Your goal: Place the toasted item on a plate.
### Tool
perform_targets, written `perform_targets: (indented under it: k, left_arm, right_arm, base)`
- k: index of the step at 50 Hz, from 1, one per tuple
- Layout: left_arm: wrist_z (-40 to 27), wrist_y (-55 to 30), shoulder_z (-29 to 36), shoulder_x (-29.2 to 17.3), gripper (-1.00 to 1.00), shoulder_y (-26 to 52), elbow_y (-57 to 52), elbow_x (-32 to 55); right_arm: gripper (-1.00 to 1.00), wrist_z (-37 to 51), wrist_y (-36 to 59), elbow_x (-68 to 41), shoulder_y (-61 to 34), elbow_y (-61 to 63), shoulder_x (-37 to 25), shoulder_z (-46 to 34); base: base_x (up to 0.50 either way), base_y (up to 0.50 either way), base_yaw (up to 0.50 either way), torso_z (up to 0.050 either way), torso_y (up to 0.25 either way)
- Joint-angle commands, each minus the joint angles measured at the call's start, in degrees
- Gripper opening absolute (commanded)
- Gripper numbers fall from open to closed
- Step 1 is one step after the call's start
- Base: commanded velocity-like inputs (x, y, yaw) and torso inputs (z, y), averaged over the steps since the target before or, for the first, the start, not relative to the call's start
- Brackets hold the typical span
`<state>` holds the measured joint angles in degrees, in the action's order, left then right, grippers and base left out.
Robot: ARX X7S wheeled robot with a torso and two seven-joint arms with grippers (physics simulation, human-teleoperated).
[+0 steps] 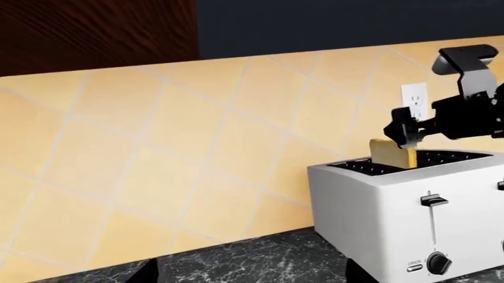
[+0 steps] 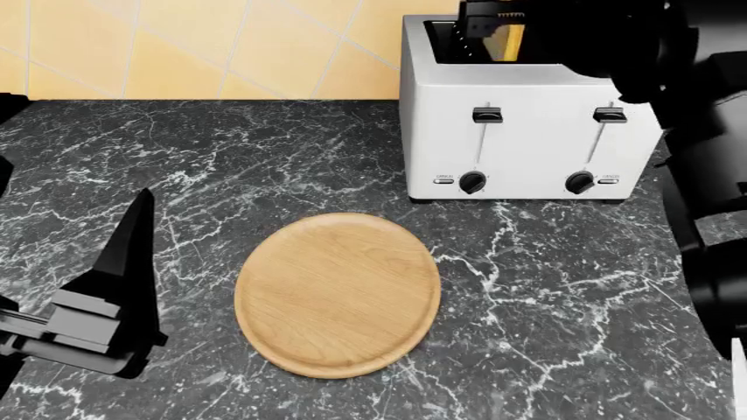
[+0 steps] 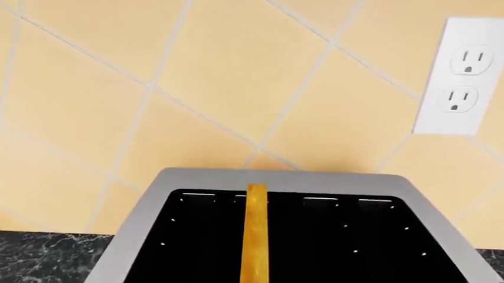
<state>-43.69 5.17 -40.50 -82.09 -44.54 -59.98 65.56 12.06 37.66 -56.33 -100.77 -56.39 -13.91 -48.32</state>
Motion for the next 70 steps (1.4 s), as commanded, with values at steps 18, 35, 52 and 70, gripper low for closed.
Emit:
perform_targets:
  k: [18, 35, 52, 70]
  left_arm:
    - [0.6, -0.9, 1.0, 1.6, 1.00, 0.1, 0.0, -0.5]
    - [0.9, -0.9, 1.1, 2.0, 1.00, 0.1, 0.0, -0.7]
    - [-0.2, 0.3, 2.5, 0.6, 1.00, 0.3, 0.0, -1.2]
    - [0.0, 0.4, 3.5, 1.0, 1.00, 0.5, 0.0, -1.9]
  right_arm:
    - [1.00, -8.5, -4.6, 16.0, -3.5, -18.6, 8.5, 12.1]
    - [1.00, -11.8, -1.8, 34.6, -3.0, -18.6, 10.1, 29.1]
    - [1.00, -12.5, -0.6, 43.5, -2.0, -18.5, 8.9, 36.4]
    - [1.00, -15.2, 0.1, 47.3, -0.3, -18.5, 9.5, 39.9]
  base:
    - [0.00, 0.00, 0.00, 0.000, 0.000]
    - [0.00, 0.00, 0.00, 0.000, 0.000]
    - [0.00, 0.00, 0.00, 0.000, 0.000]
    - [0.00, 0.00, 0.00, 0.000, 0.000]
